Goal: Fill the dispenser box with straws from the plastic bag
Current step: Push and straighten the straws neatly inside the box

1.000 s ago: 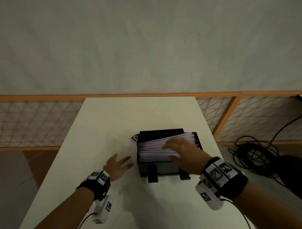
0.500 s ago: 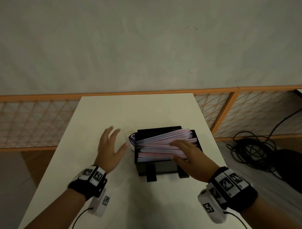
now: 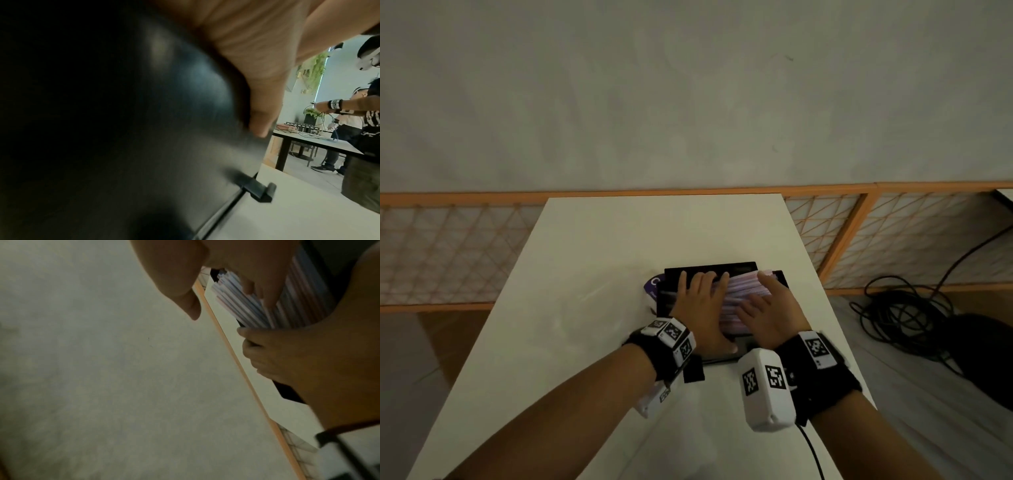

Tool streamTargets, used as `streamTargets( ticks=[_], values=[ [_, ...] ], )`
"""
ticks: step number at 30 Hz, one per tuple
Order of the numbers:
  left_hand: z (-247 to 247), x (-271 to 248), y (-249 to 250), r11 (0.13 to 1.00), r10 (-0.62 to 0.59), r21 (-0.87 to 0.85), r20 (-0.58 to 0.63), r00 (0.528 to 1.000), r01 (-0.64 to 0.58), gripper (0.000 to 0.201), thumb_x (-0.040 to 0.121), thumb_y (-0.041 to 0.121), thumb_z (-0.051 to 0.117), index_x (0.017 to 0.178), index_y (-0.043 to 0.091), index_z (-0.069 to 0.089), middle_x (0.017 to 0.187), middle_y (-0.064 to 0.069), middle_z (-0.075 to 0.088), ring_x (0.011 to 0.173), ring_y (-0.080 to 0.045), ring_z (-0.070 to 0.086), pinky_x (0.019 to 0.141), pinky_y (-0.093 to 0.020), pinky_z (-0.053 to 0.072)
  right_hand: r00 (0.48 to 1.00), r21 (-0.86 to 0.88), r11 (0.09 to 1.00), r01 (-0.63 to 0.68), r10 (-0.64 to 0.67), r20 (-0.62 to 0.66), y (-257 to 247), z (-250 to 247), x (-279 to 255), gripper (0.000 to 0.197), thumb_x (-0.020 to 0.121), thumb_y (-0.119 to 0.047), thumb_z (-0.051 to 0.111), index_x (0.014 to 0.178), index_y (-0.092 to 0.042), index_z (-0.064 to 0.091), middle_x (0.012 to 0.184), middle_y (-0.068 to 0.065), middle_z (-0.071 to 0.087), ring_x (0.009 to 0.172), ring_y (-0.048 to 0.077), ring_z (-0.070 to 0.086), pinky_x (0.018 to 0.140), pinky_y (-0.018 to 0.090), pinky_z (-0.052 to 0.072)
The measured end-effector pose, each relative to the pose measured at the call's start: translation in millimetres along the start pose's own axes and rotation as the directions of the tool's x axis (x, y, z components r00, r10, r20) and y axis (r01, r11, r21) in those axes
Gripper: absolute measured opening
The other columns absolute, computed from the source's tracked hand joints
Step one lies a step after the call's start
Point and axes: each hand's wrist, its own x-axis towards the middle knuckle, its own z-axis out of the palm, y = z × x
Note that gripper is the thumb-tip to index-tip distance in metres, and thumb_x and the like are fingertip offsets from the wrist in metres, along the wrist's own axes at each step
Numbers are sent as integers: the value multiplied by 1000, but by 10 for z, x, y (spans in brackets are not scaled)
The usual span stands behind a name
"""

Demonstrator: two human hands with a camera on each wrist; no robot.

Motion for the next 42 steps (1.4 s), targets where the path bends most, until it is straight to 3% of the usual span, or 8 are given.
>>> streamTargets(
  ticks=[6,12,17,22,31,36,39,42],
  values=[
    [168,-228,65,994,59,-94,-23,998,-61,88,78,75,14,143,19,33,138,-22,39,132,-37,30,108,-57,4,987,-88,989,-119,109,-117,24,-3,40,28,89,-32,56,101,-7,54,87,12,51,75,24,51,54,34,43],
    [238,-297,114,992,116,-47,-100,988,-121,99,67,74,42,144,43,-12,157,-16,1,143,-33,-12,102,-49,-34,978,-229,963,-142,101,-182,39,-106,322,98,60,-58,70,136,-6,38,126,27,54,103,39,60,75,44,54],
    [242,-366,116,989,124,-56,-170,978,-135,102,61,77,40,147,38,4,152,-19,17,140,-33,-1,109,-54,-19,970,-268,956,-120,56,-235,-43,-49,253,71,81,-41,63,135,-2,40,129,28,52,96,39,59,62,38,49],
    [258,-351,102,986,153,-30,-200,968,-163,101,60,78,36,146,40,-3,150,-14,10,139,-31,-2,109,-56,-15,951,-151,984,-96,46,-305,110,-145,449,92,51,-43,82,126,-3,49,121,26,58,102,44,59,90,54,48],
    [308,-305,120,997,52,-55,-178,983,-63,100,64,76,38,140,12,32,141,-12,32,134,-31,26,113,-50,-4,978,-27,998,-53,47,-206,-36,-116,136,43,84,-36,61,112,-6,47,91,15,55,71,29,52,53,36,39],
    [301,-260,120,999,21,-40,-188,982,-29,86,75,64,30,138,6,32,138,-10,32,129,-30,30,111,-50,0,965,-15,999,-32,27,-262,22,-100,124,63,79,-42,66,126,-6,44,110,16,50,72,29,51,66,45,44],
    [325,-261,122,999,23,-29,-212,977,-29,82,79,61,28,139,6,32,139,-11,32,130,-31,30,112,-50,0,960,-44,999,-28,15,-278,49,-116,114,71,79,-50,64,131,-7,39,113,16,48,74,30,51,53,42,42],
    [329,-259,119,999,20,-30,-188,982,-27,92,73,71,27,140,7,33,141,-12,32,132,-31,28,112,-51,-2,971,-94,995,-40,17,-239,33,-151,105,74,84,-52,56,137,-6,34,130,21,47,106,38,53,57,42,42]
  ],
)
